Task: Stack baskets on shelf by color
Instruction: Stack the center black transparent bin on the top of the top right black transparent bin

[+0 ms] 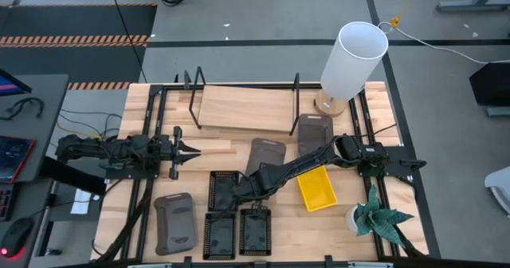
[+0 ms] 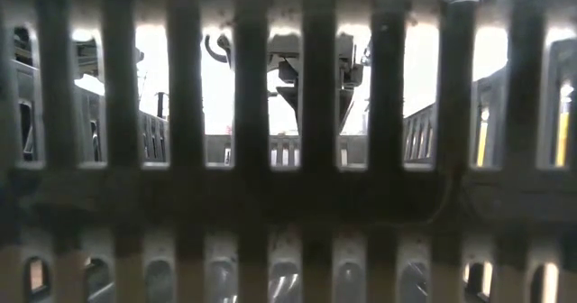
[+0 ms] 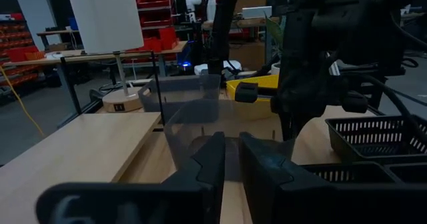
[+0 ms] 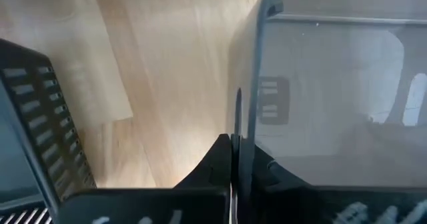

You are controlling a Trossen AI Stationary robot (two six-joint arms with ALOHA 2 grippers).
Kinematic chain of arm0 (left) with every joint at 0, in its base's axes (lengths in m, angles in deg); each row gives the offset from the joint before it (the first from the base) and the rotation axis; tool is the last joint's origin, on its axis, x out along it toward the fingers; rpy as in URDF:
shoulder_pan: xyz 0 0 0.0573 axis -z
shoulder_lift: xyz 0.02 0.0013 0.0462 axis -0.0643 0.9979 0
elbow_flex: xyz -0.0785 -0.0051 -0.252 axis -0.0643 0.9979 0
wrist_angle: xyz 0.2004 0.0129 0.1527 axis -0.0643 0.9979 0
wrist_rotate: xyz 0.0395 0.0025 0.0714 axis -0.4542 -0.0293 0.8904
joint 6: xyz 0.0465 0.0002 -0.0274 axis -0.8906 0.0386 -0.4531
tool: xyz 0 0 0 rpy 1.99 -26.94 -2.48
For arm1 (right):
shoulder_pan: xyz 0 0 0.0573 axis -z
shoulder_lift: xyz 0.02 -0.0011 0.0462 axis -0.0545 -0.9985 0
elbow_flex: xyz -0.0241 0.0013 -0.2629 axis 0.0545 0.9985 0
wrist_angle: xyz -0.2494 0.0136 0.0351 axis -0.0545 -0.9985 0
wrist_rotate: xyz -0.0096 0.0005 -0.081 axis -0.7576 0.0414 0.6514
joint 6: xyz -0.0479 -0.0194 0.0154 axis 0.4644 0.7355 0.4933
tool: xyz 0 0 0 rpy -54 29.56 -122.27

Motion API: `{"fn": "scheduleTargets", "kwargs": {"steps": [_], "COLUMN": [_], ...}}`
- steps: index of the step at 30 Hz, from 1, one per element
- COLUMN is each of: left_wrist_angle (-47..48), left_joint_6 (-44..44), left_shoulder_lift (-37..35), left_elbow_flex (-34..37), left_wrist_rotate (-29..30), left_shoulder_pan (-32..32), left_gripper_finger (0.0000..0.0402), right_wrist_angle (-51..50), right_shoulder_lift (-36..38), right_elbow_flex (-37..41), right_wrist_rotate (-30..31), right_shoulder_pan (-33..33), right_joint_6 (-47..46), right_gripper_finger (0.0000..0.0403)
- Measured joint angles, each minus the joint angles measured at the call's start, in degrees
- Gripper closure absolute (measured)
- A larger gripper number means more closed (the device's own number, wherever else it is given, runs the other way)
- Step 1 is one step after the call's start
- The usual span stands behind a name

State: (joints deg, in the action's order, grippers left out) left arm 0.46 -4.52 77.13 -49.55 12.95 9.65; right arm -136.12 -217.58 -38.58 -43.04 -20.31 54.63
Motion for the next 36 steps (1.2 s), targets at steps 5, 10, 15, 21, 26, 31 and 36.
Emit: {"fn": "scheduleTargets", "kwargs": {"steps": [5,10,15,21,26,31,36], "left_wrist_angle": [0.0,0.0,0.0,0.0,0.0,0.1,0.0], "left_joint_6": [0.0,0.0,0.0,0.0,0.0,0.0,0.0], "left_shoulder_lift": [0.0,0.0,0.0,0.0,0.0,0.0,0.0], "left_elbow_flex": [0.0,0.0,0.0,0.0,0.0,0.0,0.0], "left_wrist_rotate": [0.0,0.0,0.0,0.0,0.0,0.0,0.0], "left_shoulder_pan": [0.0,0.0,0.0,0.0,0.0,0.0,0.0], "left_gripper_finger": [0.0345,0.0342,0.0349,0.0347,0.0342,0.0348,0.0350], "right_wrist_angle": [-5.0,-13.7,-21.5,-25.4,-25.0,-24.9,-24.7], "right_shoulder_lift": [-0.3,-0.3,-0.3,5.5,9.8,12.6,15.1], "right_elbow_flex": [-4.1,-12.1,-22.1,-20.1,-20.0,-20.0,-18.7], "right_wrist_rotate": [-0.3,0.4,-2.1,-5.4,-1.0,-0.4,2.0], "right_shoulder_pan": [0.0,-0.7,-2.3,-4.7,-7.9,-10.9,-12.3], "right_joint_6": [1.0,0.3,-1.8,-8.6,-8.4,-4.0,-7.4], "right_gripper_finger": [0.0399,0.0400,0.0400,0.0399,0.0399,0.0399,0.0400]}}
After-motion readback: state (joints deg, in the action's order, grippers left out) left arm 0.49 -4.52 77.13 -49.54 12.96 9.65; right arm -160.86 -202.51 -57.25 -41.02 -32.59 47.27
